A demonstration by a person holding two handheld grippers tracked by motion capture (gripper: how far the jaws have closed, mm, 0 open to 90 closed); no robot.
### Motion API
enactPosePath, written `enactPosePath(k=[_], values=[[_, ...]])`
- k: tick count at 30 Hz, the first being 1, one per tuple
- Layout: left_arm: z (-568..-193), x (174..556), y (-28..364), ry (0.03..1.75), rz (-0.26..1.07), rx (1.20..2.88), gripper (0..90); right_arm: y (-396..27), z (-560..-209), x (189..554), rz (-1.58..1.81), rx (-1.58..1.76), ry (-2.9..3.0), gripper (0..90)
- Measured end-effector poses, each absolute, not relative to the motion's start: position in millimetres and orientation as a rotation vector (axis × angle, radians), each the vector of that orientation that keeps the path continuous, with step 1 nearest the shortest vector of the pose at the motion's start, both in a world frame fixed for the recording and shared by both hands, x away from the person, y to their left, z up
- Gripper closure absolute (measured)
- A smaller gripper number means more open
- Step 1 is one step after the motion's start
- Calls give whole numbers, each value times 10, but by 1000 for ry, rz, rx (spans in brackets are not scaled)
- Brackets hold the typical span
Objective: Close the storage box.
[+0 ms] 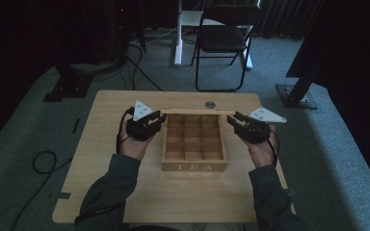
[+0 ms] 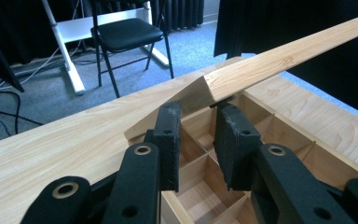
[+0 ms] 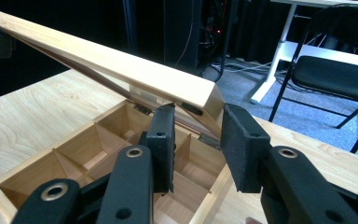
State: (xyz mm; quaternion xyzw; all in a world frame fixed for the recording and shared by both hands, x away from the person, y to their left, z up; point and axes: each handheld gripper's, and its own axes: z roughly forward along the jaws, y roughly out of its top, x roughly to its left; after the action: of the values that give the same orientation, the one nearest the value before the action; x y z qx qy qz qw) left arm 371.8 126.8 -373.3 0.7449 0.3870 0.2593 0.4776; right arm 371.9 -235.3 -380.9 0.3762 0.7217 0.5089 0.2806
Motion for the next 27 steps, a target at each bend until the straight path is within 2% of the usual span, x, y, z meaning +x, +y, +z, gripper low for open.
enactPosePath(k=[11, 15, 22, 27], values=[[-3780, 3651, 1271, 942, 617, 1834, 685, -2353, -3859, 3617, 1353, 998, 1941, 644], [-3814, 3630, 1268, 945, 610, 1841, 679, -2334, -3884, 3584, 1335, 989, 1947, 615], [-3879, 3588, 1259, 949, 591, 1846, 637, -2314, -3935, 3515, 1312, 978, 1954, 601], [-3925, 3545, 1233, 949, 579, 1853, 569, -2316, -4009, 3452, 1330, 1000, 1947, 596]])
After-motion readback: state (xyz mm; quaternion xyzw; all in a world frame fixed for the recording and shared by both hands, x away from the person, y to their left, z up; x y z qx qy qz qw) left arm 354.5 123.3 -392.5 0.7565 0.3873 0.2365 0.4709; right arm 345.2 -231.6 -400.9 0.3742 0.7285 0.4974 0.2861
